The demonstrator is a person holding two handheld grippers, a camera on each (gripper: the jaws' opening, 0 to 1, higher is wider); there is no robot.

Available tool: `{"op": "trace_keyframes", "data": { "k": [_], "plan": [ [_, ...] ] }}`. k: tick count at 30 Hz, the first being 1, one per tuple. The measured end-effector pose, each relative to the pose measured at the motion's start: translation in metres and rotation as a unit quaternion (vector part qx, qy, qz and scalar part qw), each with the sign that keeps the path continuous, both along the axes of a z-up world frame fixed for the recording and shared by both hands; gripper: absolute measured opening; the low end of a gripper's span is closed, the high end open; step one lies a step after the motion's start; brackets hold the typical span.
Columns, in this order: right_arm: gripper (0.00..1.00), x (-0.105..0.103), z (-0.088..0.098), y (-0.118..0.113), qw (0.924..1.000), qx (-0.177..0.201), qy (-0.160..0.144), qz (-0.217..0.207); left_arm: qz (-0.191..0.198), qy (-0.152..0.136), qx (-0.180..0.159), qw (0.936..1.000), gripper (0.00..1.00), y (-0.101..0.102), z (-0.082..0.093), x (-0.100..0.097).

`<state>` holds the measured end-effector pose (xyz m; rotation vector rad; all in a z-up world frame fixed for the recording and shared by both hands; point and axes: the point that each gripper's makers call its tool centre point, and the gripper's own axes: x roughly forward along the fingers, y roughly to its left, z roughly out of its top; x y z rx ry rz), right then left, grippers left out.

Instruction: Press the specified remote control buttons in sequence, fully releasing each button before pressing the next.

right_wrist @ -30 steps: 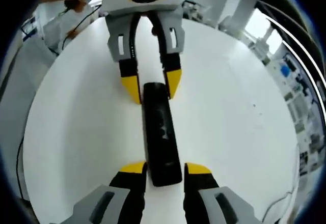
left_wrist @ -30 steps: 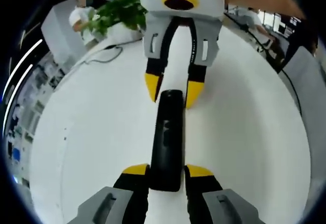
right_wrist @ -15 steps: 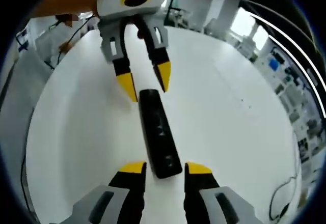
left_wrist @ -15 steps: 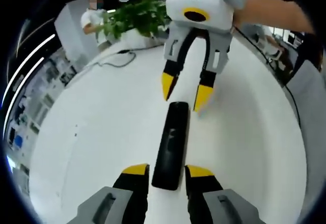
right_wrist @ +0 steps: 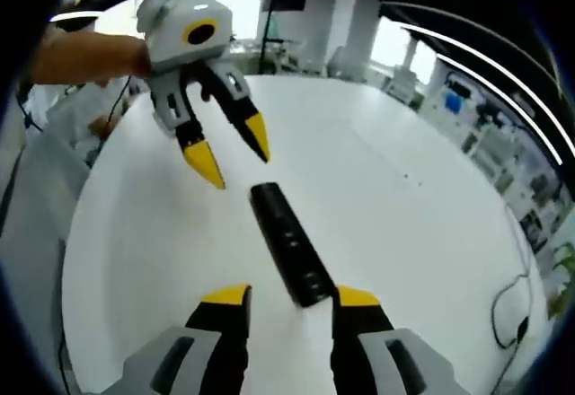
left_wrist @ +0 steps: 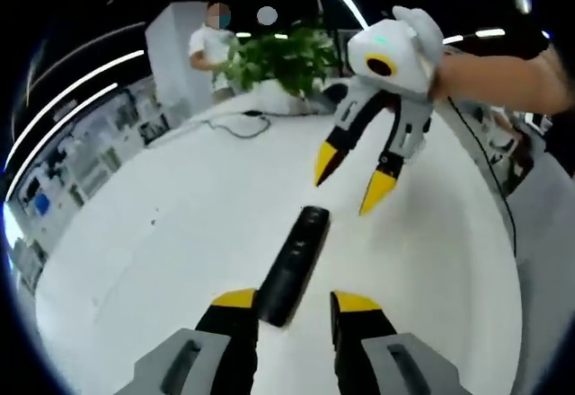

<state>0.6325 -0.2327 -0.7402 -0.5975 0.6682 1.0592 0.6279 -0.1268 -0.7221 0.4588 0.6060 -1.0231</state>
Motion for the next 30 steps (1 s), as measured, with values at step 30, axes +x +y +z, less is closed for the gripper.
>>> {"op": "trace_keyframes", "data": {
  "k": [30],
  "plan": [
    [0.41,-0.081,0.059,0.000,0.9959,0.068,-0.037,-0.046,0.071,-0.036,-0.073,0.9941,0.40,0.027,0.042,-0.085]
  ]
}}
